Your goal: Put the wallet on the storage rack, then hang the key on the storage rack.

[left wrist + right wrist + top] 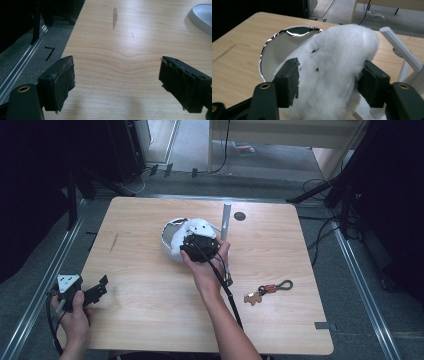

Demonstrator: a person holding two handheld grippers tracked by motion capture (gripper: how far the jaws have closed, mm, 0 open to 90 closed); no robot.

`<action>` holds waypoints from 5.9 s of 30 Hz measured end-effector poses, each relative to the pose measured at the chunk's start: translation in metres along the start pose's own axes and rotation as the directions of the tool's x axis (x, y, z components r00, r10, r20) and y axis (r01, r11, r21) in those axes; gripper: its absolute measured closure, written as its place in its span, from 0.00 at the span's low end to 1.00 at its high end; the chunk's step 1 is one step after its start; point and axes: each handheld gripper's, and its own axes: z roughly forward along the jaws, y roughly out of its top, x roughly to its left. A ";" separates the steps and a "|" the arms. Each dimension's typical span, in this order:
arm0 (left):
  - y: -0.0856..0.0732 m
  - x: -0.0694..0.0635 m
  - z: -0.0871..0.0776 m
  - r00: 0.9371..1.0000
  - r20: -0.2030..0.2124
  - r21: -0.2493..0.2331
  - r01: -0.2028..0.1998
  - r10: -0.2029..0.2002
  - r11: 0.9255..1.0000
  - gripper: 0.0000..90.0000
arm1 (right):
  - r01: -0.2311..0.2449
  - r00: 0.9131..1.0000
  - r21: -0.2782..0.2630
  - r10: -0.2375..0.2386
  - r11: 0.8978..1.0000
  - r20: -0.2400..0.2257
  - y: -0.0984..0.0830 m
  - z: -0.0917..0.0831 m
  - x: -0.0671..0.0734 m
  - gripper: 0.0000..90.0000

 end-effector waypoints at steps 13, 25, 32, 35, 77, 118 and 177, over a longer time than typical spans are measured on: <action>0.000 -0.001 0.000 1.000 0.004 0.004 -0.007 0.007 1.000 0.16 | 0.019 0.995 0.032 -0.022 0.999 0.099 -0.010 0.003 -0.004 0.63; 0.000 0.000 0.000 1.000 0.010 0.004 -0.003 0.003 1.000 0.16 | 0.045 0.981 -0.011 -0.042 0.999 0.188 0.000 0.012 0.010 0.76; 0.000 -0.001 0.000 1.000 0.014 0.010 -0.010 0.010 1.000 0.16 | 0.121 0.964 0.038 -0.126 0.992 0.234 -0.002 0.026 0.018 0.73; 0.000 -0.001 0.000 1.000 0.014 0.009 -0.011 0.011 1.000 0.16 | 0.137 0.957 0.064 -0.149 0.989 0.250 -0.007 0.034 0.019 0.71; 0.000 -0.001 0.000 1.000 0.020 0.015 -0.018 0.018 1.000 0.16 | -0.051 0.998 0.029 0.051 0.998 -0.033 -0.025 0.001 -0.022 0.33; 0.000 -0.001 0.000 1.000 0.021 0.017 -0.016 0.015 1.000 0.16 | -0.037 0.997 0.152 0.026 0.988 0.071 -0.079 -0.072 -0.094 0.40; 0.000 -0.003 0.001 0.999 0.013 0.021 -0.030 0.030 0.999 0.16 | -0.487 0.873 0.431 0.410 0.760 0.265 -0.109 -0.084 -0.188 0.26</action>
